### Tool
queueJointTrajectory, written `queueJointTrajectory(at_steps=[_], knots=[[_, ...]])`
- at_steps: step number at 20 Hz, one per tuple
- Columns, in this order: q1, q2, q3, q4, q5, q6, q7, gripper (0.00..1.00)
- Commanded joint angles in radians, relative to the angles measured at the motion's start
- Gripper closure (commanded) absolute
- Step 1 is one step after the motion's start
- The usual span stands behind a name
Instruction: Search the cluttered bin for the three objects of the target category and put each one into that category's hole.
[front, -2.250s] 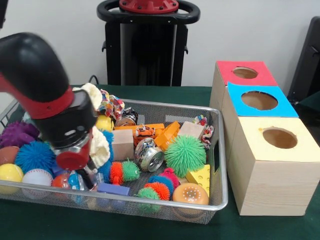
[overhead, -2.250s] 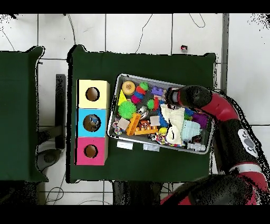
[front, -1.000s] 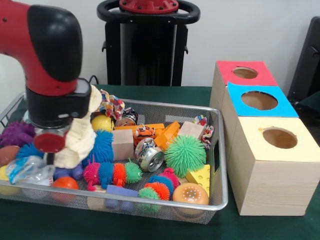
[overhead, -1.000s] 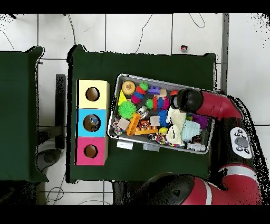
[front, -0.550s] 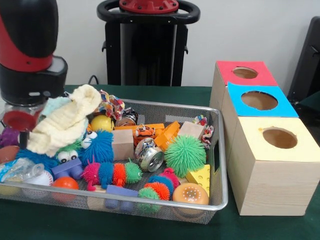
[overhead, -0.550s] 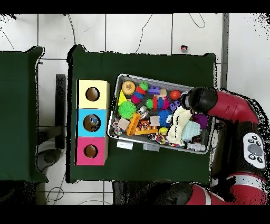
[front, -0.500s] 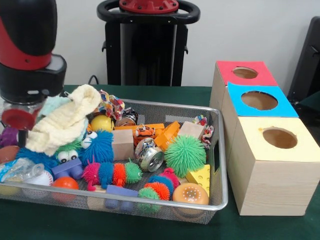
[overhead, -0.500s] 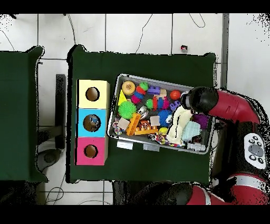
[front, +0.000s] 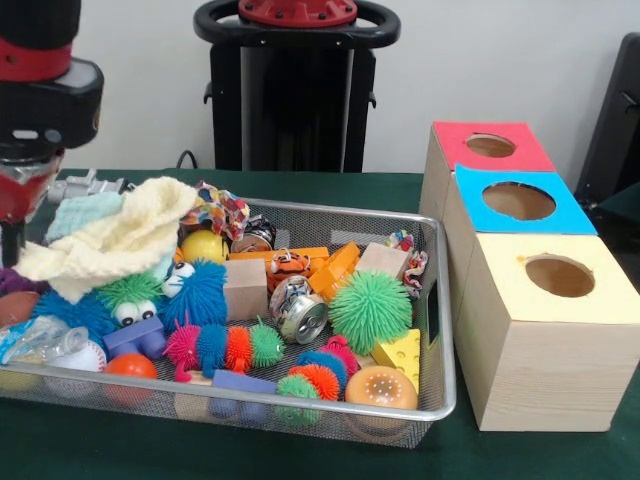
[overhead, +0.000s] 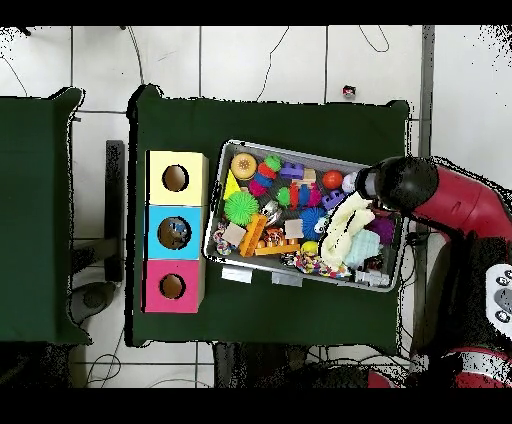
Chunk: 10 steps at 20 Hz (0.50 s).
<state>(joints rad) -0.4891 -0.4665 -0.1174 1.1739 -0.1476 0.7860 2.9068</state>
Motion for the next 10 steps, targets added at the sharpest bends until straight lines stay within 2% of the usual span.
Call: queueJointTrajectory(at_steps=[1,4,10], knots=[[-0.008,-0.038,0.006,0.024,0.109,0.115,0.151,1.00],[0.003,-0.053,-0.030,0.019,0.145,0.140,0.188,1.00],[0.005,-0.090,-0.092,0.007,0.186,0.223,0.190,1.00]])
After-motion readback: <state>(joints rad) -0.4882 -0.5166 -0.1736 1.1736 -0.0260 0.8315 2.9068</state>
